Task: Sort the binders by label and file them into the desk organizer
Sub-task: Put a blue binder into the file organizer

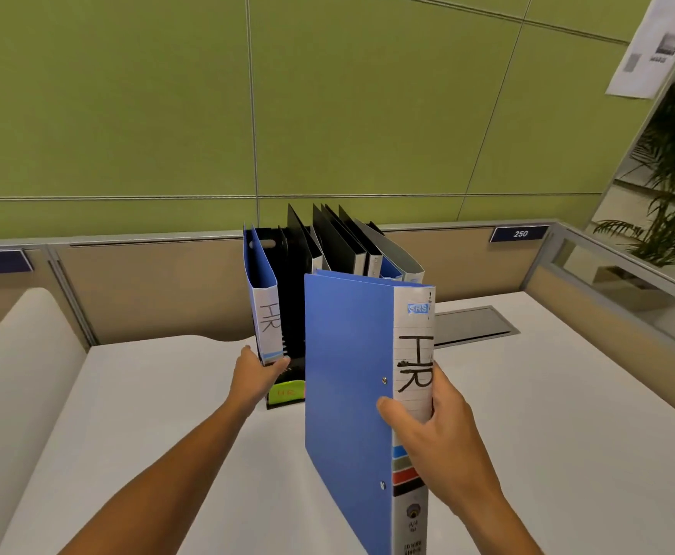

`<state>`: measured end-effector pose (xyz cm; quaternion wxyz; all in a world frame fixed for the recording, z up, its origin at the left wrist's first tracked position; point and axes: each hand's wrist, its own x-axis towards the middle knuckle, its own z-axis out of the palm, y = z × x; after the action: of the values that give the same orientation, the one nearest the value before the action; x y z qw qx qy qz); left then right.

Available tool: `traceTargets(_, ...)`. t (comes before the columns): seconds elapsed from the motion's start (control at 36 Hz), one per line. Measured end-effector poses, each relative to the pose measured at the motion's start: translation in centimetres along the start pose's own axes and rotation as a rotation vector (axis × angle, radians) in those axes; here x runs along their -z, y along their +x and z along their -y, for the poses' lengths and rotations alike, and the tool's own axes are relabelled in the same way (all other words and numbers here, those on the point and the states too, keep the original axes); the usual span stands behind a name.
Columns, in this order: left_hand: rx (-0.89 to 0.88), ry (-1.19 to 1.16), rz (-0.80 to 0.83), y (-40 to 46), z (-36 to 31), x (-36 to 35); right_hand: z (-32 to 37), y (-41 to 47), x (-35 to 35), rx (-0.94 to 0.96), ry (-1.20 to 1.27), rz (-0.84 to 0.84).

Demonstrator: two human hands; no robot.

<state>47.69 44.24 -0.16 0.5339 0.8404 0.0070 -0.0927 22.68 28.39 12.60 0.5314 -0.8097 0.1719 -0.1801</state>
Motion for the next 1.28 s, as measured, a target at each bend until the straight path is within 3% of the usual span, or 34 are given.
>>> traceTargets(0.42,-0.002,-0.043,-0.011,3.2,2.2,-3.2,4.9,-0.8,2.8,0.019,-0.277,0.044)
traceTargets(0.61,-0.022,-0.063,-0.002,3.1,2.5,-3.9,6.3,1.0,1.9,-0.027,-0.256,0.160)
traceTargets(0.92,-0.054,-0.062,-0.009,3.5,3.1,-3.8,9.5,2.4,2.1,0.049,-0.463,0.106)
traceTargets(1.28,-0.032,-0.073,0.008,3.6,3.0,-4.0,9.5,8.0,-1.9,0.235,-0.201,0.037)
